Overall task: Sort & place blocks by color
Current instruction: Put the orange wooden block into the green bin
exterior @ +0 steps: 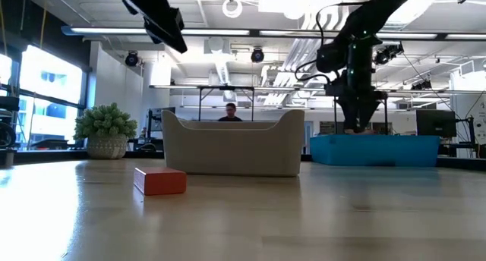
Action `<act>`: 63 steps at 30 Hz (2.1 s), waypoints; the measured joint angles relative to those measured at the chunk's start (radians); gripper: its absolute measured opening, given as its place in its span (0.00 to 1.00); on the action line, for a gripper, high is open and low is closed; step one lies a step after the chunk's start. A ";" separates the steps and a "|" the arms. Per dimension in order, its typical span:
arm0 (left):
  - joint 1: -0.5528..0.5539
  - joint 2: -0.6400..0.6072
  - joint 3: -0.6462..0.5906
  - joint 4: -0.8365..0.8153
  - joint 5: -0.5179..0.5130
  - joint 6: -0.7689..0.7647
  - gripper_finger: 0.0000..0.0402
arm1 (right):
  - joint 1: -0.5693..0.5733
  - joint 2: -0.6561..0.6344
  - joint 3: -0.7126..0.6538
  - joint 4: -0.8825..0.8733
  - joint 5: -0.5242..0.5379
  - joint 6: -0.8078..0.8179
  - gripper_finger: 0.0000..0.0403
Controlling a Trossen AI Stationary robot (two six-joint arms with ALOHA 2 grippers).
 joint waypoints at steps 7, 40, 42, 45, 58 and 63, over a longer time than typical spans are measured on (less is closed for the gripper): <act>-0.088 0.046 0.000 0.026 0.004 0.216 0.47 | 0.018 -0.046 0.000 -0.013 -0.111 0.052 0.55; -0.247 0.396 0.001 0.253 0.059 0.646 0.47 | 0.344 -0.229 -0.001 -0.002 -0.058 0.341 0.55; -0.251 0.413 0.001 0.256 0.059 0.646 0.47 | 0.353 -0.229 -0.001 -0.002 -0.041 0.351 0.55; -0.251 0.438 0.001 0.268 0.059 0.646 0.47 | 0.361 -0.229 -0.001 -0.002 -0.035 0.352 0.55; -0.250 0.498 0.003 0.299 0.053 0.706 0.47 | 0.368 -0.229 -0.001 -0.001 -0.032 0.353 0.55; -0.250 0.527 0.001 0.291 0.041 0.706 0.47 | 0.368 -0.229 -0.001 0.001 -0.032 0.356 0.55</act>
